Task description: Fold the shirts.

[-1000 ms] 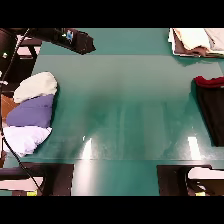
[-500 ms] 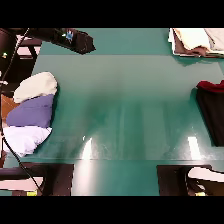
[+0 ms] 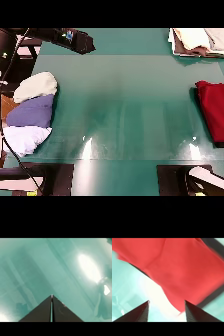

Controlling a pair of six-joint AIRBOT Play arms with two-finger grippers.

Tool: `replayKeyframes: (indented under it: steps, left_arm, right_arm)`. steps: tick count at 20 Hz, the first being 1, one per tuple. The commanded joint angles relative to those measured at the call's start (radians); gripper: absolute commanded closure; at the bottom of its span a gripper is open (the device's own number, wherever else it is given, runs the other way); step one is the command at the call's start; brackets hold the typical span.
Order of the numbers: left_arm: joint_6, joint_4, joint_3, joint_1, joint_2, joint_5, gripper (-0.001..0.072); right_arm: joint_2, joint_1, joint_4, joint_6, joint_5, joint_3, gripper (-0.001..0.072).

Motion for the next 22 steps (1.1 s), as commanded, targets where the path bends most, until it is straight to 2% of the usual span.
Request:
replayKeyframes:
  steps: [1,3,6,8,11,12,14,15,16,17,18,22]
  left_arm:
    - [0.003,0.0,0.0,-0.001,0.0,0.0,0.0683]
    - [0.003,0.0,0.0,-0.001,0.0,0.001,0.0684]
    - [0.002,0.0,0.0,-0.001,0.0,0.018,0.0683]
    - [0.002,0.002,0.0,0.0,0.0,0.033,0.0683]
    - [0.002,0.0,0.0,0.0,0.0,0.031,0.0683]
    - [0.002,0.0,0.0,0.0,0.0,0.031,0.0683]
    - [0.002,0.0,0.0,0.0,0.0,0.031,0.0683]
    - [0.002,0.0,0.0,0.0,0.0,0.031,0.0683]
    - [0.002,0.0,0.0,0.0,0.0,0.031,0.0683]
    - [0.002,0.0,0.0,0.0,0.0,0.031,0.0683]
    - [0.002,0.0,0.0,0.0,0.0,0.031,0.0683]
    - [0.002,0.0,0.0,0.0,0.0,0.031,0.0683]
  right_arm:
    - [0.087,-0.083,-0.038,0.001,-0.027,-0.136,0.0188]
    - [0.118,-0.08,0.018,0.001,-0.054,-0.159,0.0189]
    - [0.166,0.016,0.187,0.0,-0.112,-0.16,0.019]
    - [0.201,0.147,0.251,0.0,-0.167,-0.161,0.019]
    - [0.237,0.399,0.248,0.0,-0.245,-0.161,0.0194]
    - [0.244,0.488,0.246,0.0,-0.268,-0.161,0.0224]
    - [0.245,0.653,0.243,0.0,-0.316,-0.161,0.0374]
    - [0.244,0.727,0.238,-0.001,-0.34,-0.161,0.0425]
    - [0.243,0.799,0.238,-0.001,-0.368,-0.161,0.0429]
    - [0.243,0.864,0.238,-0.01,-0.398,-0.161,0.0522]
    - [0.243,0.914,0.238,-0.037,-0.42,-0.161,0.0698]
    - [0.243,1.024,0.238,-0.06,-0.462,-0.161,0.0694]
